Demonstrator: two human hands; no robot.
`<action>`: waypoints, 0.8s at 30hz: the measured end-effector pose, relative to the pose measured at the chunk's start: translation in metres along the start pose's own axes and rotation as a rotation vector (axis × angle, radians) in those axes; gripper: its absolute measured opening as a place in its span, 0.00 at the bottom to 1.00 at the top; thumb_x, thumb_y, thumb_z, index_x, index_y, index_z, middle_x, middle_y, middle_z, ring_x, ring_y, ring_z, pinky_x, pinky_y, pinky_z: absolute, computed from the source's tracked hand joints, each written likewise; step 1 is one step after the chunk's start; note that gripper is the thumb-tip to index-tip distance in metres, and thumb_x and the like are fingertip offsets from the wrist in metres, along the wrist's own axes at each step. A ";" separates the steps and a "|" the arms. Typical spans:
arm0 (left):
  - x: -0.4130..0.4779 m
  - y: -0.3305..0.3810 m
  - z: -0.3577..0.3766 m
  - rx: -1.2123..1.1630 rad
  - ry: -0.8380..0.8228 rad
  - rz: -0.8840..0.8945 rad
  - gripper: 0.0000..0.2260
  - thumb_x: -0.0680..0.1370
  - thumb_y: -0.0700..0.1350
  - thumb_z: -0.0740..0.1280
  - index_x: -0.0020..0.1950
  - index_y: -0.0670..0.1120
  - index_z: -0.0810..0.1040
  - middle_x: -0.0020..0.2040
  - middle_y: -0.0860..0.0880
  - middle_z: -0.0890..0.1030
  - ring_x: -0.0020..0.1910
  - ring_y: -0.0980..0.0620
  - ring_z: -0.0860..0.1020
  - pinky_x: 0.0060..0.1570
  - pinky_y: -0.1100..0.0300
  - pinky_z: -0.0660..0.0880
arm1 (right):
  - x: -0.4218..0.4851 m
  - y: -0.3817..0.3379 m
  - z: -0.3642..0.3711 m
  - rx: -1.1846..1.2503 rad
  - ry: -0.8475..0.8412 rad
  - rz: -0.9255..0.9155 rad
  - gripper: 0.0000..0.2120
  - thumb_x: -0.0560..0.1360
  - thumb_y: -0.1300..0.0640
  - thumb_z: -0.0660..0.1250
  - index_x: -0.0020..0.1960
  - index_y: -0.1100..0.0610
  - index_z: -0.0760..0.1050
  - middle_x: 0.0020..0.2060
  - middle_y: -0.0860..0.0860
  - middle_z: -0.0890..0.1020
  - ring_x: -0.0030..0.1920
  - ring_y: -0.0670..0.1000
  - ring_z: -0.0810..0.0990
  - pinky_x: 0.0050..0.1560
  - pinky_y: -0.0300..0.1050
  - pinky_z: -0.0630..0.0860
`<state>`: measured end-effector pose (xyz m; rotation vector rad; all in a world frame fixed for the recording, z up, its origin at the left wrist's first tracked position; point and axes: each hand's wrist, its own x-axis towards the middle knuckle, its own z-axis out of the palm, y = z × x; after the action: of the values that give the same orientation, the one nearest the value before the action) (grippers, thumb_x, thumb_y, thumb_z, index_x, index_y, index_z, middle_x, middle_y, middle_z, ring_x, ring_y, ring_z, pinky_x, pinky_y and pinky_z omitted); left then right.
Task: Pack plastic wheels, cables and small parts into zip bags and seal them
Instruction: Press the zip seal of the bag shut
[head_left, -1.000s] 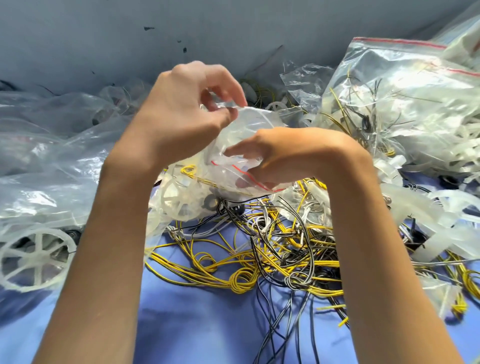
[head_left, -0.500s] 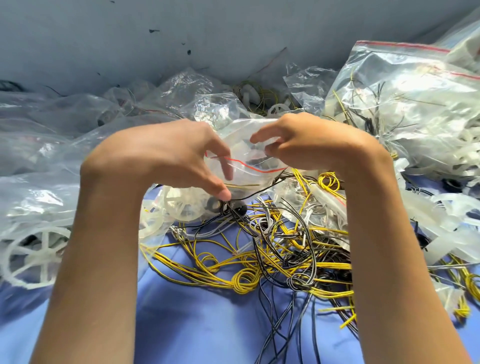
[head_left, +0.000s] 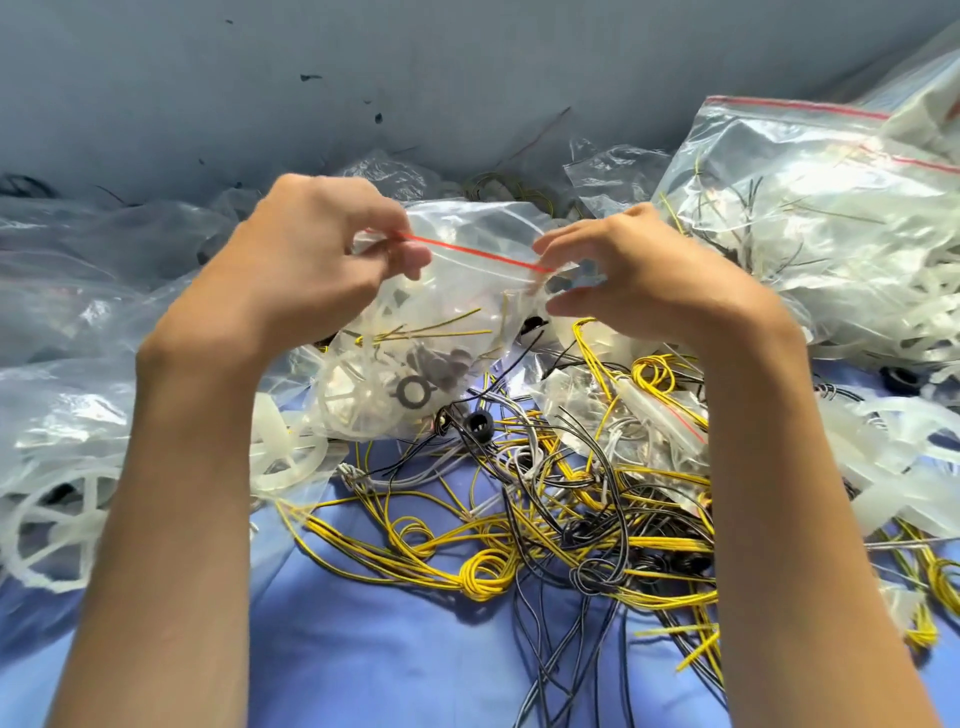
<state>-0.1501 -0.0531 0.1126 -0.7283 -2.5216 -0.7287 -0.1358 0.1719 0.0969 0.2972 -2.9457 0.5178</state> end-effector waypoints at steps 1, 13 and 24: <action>0.000 0.000 0.000 -0.003 0.043 0.018 0.06 0.76 0.46 0.69 0.44 0.46 0.84 0.46 0.48 0.80 0.41 0.48 0.73 0.44 0.52 0.72 | 0.000 -0.001 0.000 0.030 0.055 -0.034 0.04 0.75 0.50 0.67 0.45 0.40 0.78 0.56 0.51 0.80 0.56 0.54 0.72 0.59 0.48 0.70; -0.004 -0.004 -0.018 -0.007 0.326 -0.036 0.09 0.76 0.50 0.69 0.49 0.45 0.82 0.41 0.48 0.79 0.33 0.64 0.74 0.35 0.75 0.63 | -0.011 -0.007 -0.014 0.564 0.428 -0.289 0.09 0.69 0.57 0.75 0.44 0.56 0.76 0.35 0.46 0.76 0.35 0.42 0.71 0.43 0.38 0.70; 0.000 0.000 -0.016 -0.115 0.263 -0.101 0.13 0.78 0.53 0.63 0.37 0.49 0.76 0.33 0.60 0.80 0.34 0.61 0.76 0.35 0.73 0.66 | -0.014 -0.010 -0.023 0.761 0.486 -0.327 0.06 0.73 0.62 0.71 0.44 0.53 0.76 0.38 0.50 0.78 0.37 0.43 0.74 0.44 0.39 0.72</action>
<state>-0.1460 -0.0624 0.1249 -0.5068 -2.3046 -0.9448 -0.1181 0.1730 0.1194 0.6060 -2.0733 1.4016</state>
